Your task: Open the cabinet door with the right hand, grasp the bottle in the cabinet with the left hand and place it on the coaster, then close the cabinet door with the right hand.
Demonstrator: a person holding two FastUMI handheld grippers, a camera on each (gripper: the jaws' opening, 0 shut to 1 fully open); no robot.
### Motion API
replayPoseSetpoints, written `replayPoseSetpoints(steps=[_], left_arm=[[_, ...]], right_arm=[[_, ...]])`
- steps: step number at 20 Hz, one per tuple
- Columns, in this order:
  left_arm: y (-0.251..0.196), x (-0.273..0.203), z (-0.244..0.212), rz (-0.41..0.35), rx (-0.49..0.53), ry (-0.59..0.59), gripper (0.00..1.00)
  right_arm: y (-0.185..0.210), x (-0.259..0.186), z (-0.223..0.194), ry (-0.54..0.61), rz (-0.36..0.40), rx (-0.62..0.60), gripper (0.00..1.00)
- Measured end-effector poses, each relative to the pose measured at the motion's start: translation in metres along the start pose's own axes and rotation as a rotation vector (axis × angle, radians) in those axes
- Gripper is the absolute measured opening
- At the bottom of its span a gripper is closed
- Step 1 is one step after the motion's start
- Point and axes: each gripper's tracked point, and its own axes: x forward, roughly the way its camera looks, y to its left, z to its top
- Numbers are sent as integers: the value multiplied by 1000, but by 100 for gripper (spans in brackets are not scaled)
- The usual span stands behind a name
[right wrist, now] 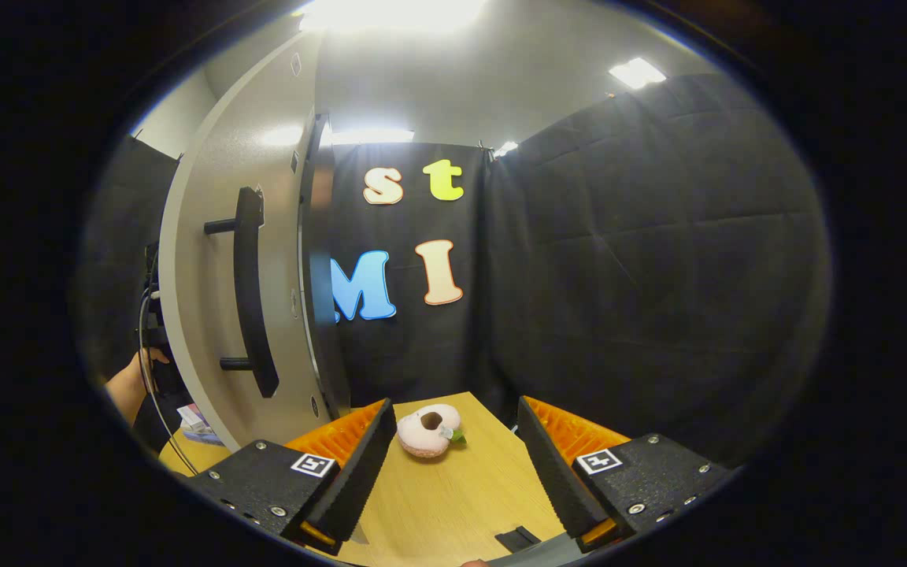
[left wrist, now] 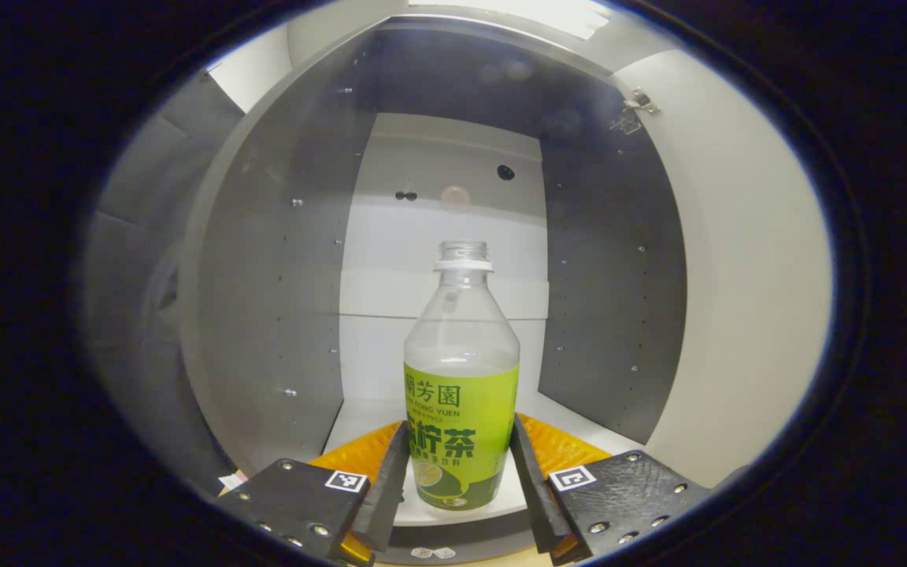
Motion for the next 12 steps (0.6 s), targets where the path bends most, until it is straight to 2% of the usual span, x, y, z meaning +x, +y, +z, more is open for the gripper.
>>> replayPoseSetpoints(steps=[1, 2, 4, 5, 6, 8, 9, 11, 12], left_arm=[[0, -11, 2, 7, 4, -6, 64], [0, -19, 4, 10, 4, -9, 68], [2, -38, 6, 20, -1, -20, 68], [3, -47, 7, 28, -3, -25, 72], [3, -56, 8, 34, -4, -30, 68], [6, -74, 7, 52, 3, -30, 68], [9, -83, 6, 62, 10, -28, 72], [12, -102, 6, 81, 12, -29, 72], [13, -109, 7, 90, 12, -32, 68]], right_arm=[[-2, 0, 2, -4, 9, -2, 96], [-2, 0, 3, -6, 21, -1, 96], [-1, 0, 4, -10, 48, 5, 95], [-1, -1, 4, -9, 62, 7, 95], [-1, 0, 5, -9, 74, 7, 95], [-2, -1, 6, -13, 93, 9, 95], [-2, -1, 6, -13, 105, 11, 95], [-4, -2, 7, -16, 124, 11, 95], [-7, -3, 7, -19, 131, 11, 95]])
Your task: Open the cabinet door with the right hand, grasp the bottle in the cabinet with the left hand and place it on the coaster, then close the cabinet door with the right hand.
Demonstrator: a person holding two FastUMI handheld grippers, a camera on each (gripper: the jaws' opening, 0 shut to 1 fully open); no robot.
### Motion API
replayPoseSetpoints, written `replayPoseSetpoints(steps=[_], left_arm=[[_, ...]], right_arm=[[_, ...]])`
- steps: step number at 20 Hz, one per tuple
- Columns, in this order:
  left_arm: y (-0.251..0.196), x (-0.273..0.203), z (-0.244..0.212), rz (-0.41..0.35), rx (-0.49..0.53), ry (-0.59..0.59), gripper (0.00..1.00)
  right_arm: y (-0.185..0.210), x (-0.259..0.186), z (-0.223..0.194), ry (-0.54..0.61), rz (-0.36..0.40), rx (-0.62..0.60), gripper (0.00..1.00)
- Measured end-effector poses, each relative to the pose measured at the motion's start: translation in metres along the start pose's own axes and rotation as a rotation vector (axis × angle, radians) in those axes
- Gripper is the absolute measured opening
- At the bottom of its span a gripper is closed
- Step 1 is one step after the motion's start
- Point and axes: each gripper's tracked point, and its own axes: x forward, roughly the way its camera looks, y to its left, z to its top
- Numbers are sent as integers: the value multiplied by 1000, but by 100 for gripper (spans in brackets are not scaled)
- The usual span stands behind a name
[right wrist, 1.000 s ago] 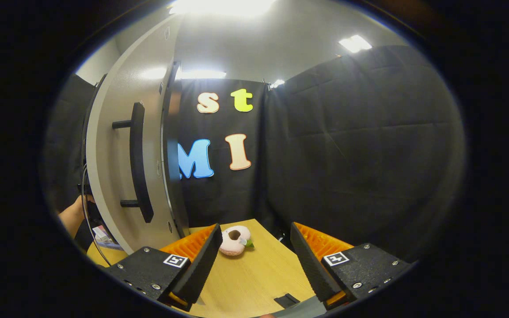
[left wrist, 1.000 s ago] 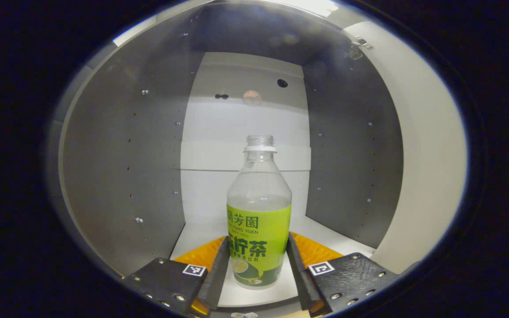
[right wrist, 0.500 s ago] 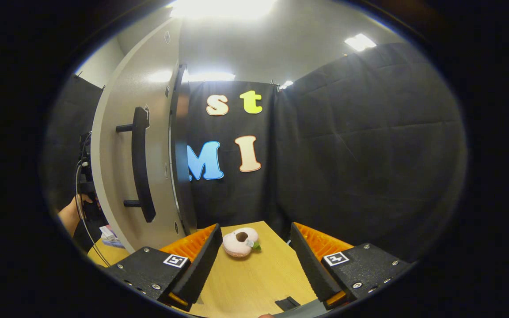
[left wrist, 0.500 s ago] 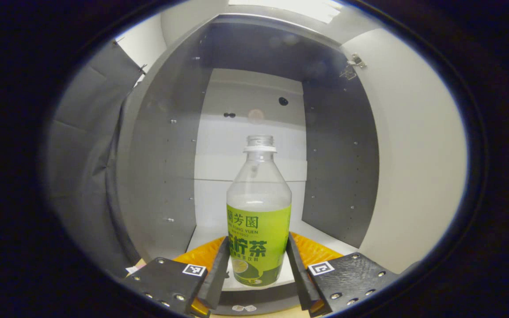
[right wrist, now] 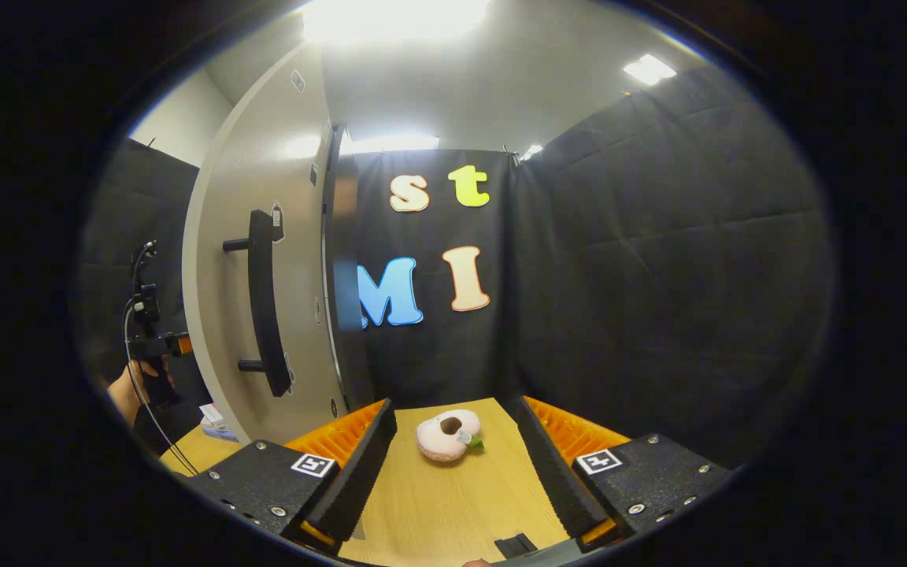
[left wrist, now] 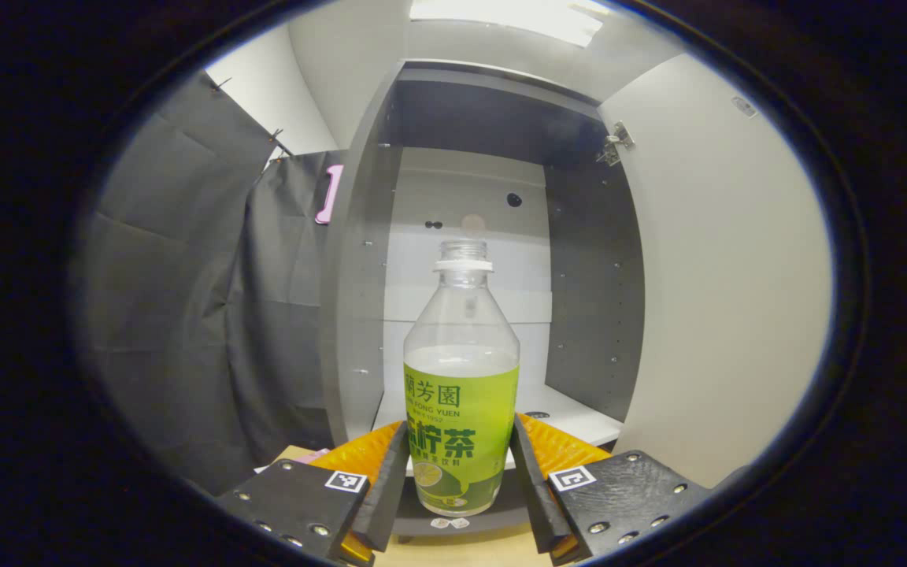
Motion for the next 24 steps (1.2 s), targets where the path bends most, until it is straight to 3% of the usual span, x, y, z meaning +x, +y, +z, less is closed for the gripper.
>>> replayPoseSetpoints(steps=[2, 3, 8, 13, 15, 17, 20, 22, 24], left_arm=[[2, -20, -1, 17, 6, -15, 72], [3, -32, -3, 25, 10, -20, 64], [1, -76, -18, 47, 14, -20, 73], [-4, -116, -43, 59, 22, -9, 73], [-4, -130, -51, 68, 30, -8, 68], [-4, -142, -59, 70, 25, -10, 72], [-3, -160, -73, 77, 23, -6, 69], [0, -174, -85, 85, 18, 4, 73], [0, -184, -99, 96, 21, 16, 69]], right_arm=[[-2, -2, -1, -4, 18, 3, 95], [-3, -3, -1, -3, 30, 4, 95], [-7, -7, -9, 8, 73, 14, 95], [-7, -9, -12, 14, 113, 17, 95], [-5, -10, -14, 17, 127, 17, 95], [-5, -11, -13, 16, 140, 14, 95], [-5, -10, -15, 20, 153, 9, 95], [-2, -10, -16, 26, 167, 13, 95], [-1, -9, -17, 29, 179, 12, 95]])
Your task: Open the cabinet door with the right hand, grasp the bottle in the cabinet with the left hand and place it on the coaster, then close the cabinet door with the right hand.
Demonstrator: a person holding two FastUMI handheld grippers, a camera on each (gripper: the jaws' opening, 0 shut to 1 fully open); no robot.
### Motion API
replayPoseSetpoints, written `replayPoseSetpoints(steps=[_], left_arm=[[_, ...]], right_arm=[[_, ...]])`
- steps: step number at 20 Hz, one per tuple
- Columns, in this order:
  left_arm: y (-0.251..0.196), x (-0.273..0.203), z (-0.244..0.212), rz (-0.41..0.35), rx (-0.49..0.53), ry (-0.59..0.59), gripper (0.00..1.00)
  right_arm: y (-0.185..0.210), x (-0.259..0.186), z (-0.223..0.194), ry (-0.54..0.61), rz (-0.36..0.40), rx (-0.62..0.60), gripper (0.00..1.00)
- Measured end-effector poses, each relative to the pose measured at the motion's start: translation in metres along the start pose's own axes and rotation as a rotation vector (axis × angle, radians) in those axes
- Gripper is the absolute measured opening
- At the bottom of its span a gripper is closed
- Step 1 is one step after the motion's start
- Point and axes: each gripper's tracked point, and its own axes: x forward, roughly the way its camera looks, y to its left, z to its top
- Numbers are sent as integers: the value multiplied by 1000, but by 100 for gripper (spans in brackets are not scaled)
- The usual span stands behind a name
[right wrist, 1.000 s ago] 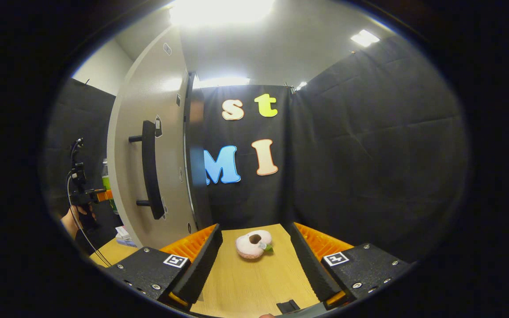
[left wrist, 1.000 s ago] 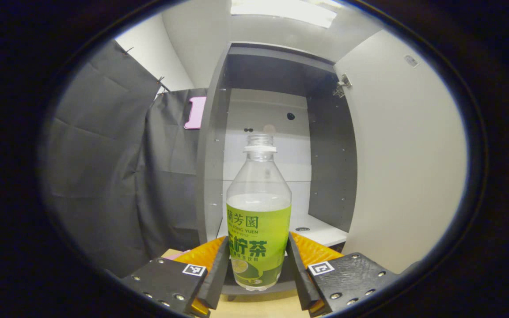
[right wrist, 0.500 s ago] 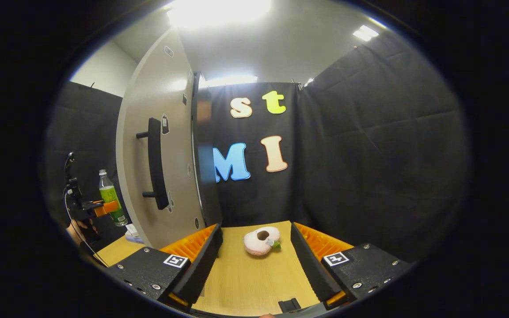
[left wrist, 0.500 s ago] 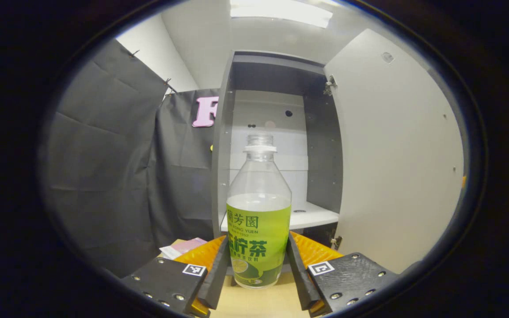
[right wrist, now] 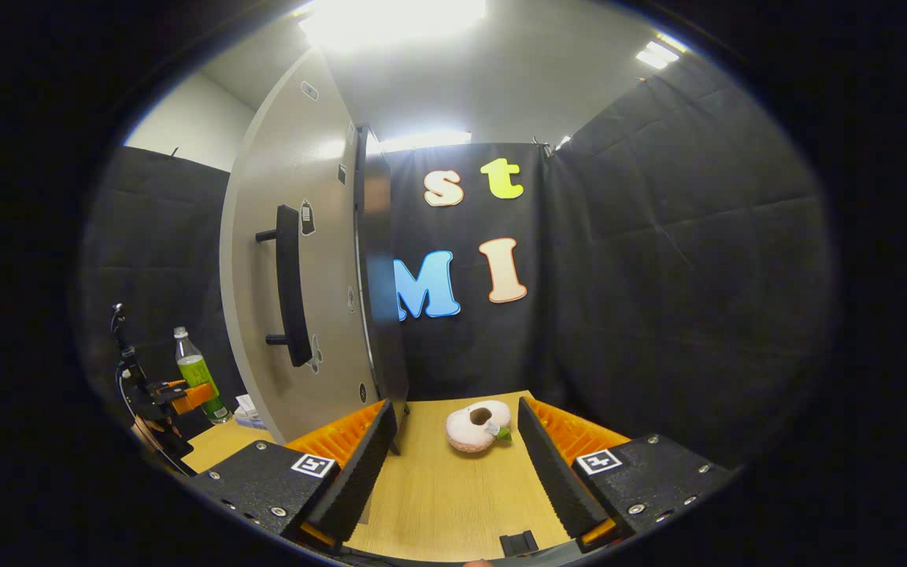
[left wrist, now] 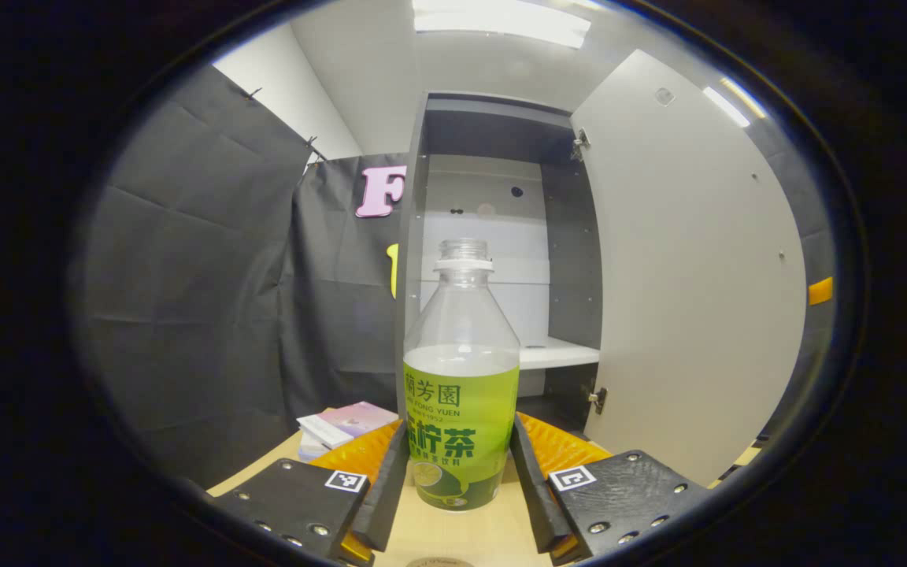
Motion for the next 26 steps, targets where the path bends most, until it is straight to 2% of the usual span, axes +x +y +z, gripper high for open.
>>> replayPoseSetpoints(steps=[5, 6, 7, 8, 9, 10, 12, 24, 25, 26], left_arm=[[5, -19, -47, 20, 5, 53, 69], [6, -23, -56, 24, 3, 61, 64], [6, -26, -63, 27, 1, 68, 69], [7, -29, -72, 30, -1, 77, 64], [8, -31, -83, 36, -1, 92, 69], [10, -33, -94, 42, -1, 104, 65], [14, -37, -115, 55, -7, 128, 69], [22, -48, -224, 107, -26, 211, 69], [24, -49, -231, 113, -26, 215, 73], [25, -50, -236, 126, -28, 221, 69]], right_arm=[[3, 1, -4, 12, 15, -8, 95], [3, 2, -5, 14, 15, -11, 95], [3, 2, -6, 17, 15, -12, 95], [4, 2, -7, 19, 18, -12, 95], [6, 4, -8, 22, 22, -15, 95], [7, 4, -8, 26, 22, -21, 95], [7, 5, -11, 34, 21, -35, 95], [14, 15, -19, 73, 3, -95, 95], [16, 17, -19, 75, 3, -96, 95], [17, 18, -18, 78, 3, -95, 95]])
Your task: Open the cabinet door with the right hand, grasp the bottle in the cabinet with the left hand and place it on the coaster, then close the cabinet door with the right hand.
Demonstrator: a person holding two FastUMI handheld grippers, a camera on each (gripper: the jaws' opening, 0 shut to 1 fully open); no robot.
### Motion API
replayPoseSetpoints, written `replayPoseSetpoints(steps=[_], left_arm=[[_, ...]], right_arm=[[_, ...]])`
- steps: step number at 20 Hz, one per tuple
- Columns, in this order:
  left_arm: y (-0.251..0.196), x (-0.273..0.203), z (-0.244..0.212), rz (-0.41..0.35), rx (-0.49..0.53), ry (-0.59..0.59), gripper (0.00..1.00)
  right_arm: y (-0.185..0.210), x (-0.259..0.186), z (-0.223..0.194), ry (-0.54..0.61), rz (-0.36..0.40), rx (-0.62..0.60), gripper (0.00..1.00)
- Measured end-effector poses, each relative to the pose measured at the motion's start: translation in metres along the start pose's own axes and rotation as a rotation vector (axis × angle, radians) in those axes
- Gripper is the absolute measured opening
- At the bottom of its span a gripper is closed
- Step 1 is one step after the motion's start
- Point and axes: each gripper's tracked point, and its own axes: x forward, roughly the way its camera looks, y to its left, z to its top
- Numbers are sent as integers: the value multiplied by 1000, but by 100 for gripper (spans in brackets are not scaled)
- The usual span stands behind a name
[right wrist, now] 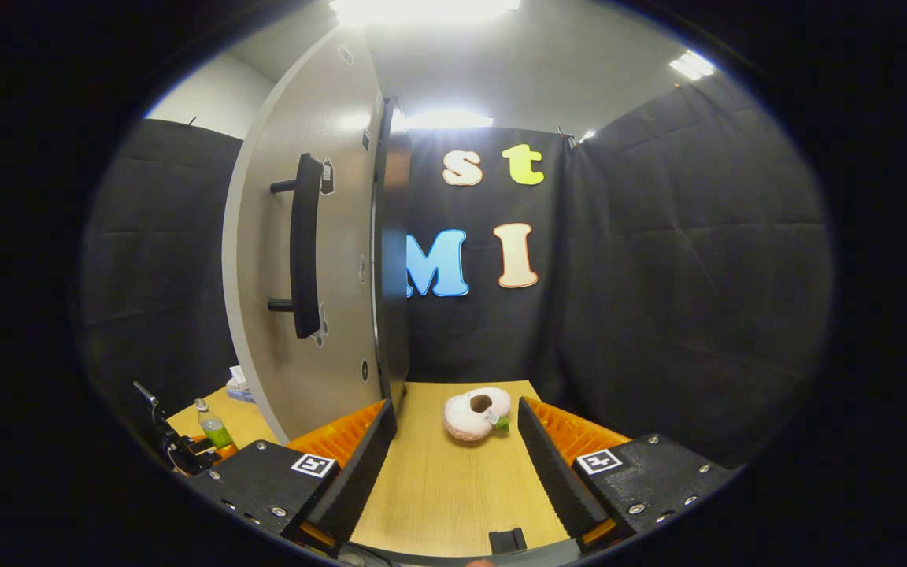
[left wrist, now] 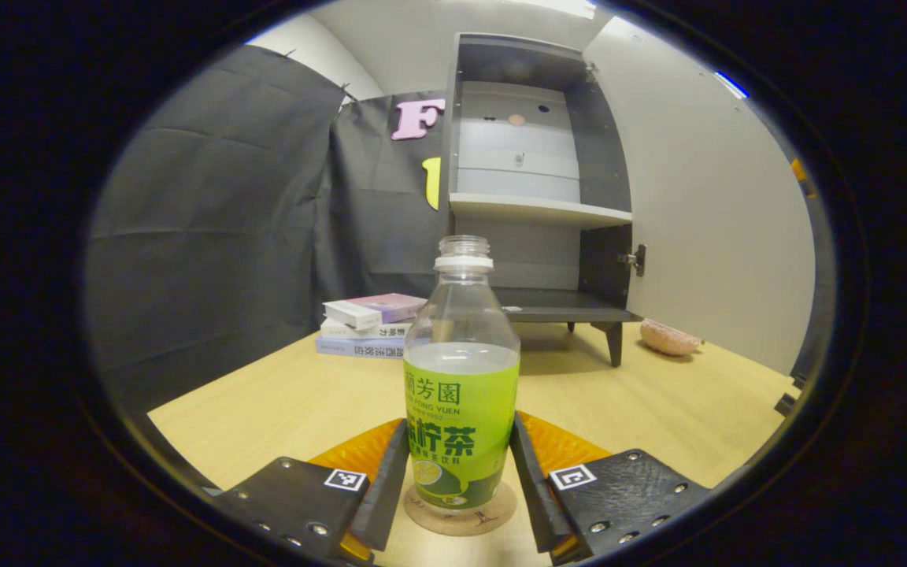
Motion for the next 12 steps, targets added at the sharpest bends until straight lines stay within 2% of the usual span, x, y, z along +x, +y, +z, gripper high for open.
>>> replayPoseSetpoints(steps=[1, 2, 4, 5, 6, 7, 8, 9, 10, 11, 12], left_arm=[[1, 0, -6, 8, -10, 7, 69], [1, -1, -8, 18, -16, 6, 73], [0, -1, -7, 23, -12, -6, 69], [0, -2, -7, 22, -5, -8, 73], [0, -1, -7, 20, 0, 1, 70], [-1, -1, -8, 25, 9, 13, 74], [0, -1, -8, 32, 17, 26, 72], [1, 0, -4, 39, 24, 24, 76], [1, -1, 0, 34, 30, 27, 87], [1, -3, 5, 35, 39, 22, 82], [-1, -4, 13, 30, 50, 15, 83]], right_arm=[[1, 2, 1, 2, 0, 0, 95], [3, 3, 2, 1, 0, -1, 95], [9, 6, 3, 0, 10, -6, 95], [12, 7, 3, 1, 15, -12, 95], [14, 8, 3, 1, 19, -18, 95], [15, 8, 4, -3, 22, -21, 95], [16, 9, 5, -6, 25, -22, 95], [17, 10, 5, -7, 26, -21, 95], [16, 10, 5, -10, 24, -19, 95], [14, 11, 6, -15, 18, -20, 95], [10, 10, 8, -20, 7, -27, 94]])
